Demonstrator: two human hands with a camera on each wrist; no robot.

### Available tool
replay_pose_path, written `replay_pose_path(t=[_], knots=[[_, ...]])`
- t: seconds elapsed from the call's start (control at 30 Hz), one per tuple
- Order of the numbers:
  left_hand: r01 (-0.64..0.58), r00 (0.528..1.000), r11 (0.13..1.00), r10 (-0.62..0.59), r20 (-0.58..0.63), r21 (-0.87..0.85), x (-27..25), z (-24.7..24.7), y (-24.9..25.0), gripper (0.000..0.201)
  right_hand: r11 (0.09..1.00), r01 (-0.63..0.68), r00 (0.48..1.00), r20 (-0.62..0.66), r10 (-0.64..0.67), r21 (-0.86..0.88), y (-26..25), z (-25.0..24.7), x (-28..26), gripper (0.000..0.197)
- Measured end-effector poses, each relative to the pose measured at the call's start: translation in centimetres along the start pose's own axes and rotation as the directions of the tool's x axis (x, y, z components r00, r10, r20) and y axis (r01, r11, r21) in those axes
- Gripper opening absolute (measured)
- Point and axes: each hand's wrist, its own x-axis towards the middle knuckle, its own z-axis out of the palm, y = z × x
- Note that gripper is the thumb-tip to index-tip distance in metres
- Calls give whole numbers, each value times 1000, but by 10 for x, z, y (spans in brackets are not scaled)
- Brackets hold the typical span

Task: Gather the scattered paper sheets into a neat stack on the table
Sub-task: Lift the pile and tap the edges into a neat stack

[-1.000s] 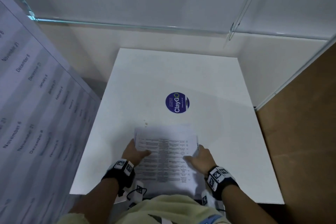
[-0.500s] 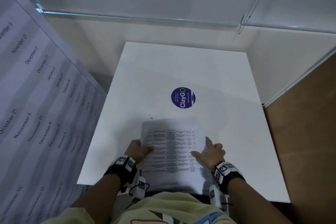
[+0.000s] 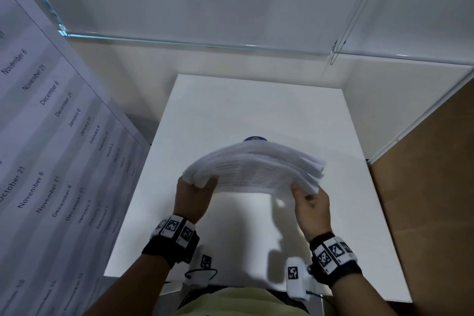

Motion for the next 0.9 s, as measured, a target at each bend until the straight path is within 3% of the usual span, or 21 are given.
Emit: replay_pose_path(t=[0.07,0.2,0.3,0.43,0.57,0.67,0.77,0.9], knots=[[54,998,998,-56,-39,-43,-6,2,-9,27,999,6,1000,-4,-6,-35,7,-1,-6,9],[73,997,993,-73,7,-89,-18,1,-30,28,997,3,1000,26,-1,-74,22,-4,-14,30],[82,996,987,-84,-12,-141,-17,4,-25,25,998,0,1000,26,2,-65,23,-1,-12,30],[-23,999,987,14,-52,-160,-8,3,-12,21,1000,-8,1000,1,8,24,17,-1,-3,32],[-59,998,983,53,-39,-176,-3,5,-10,18,988,77,997,15,-79,136,5,2,-2,40],[-21,997,986,7,-79,-168,1,7,-9,30,976,101,995,-46,-93,193,-5,10,0,39],[56,992,980,-77,-101,-192,5,11,-8,24,979,61,994,-100,-42,195,-9,18,6,27],[100,983,971,-131,-129,-218,7,12,-3,16,981,75,984,-170,-45,180,-10,11,20,29]])
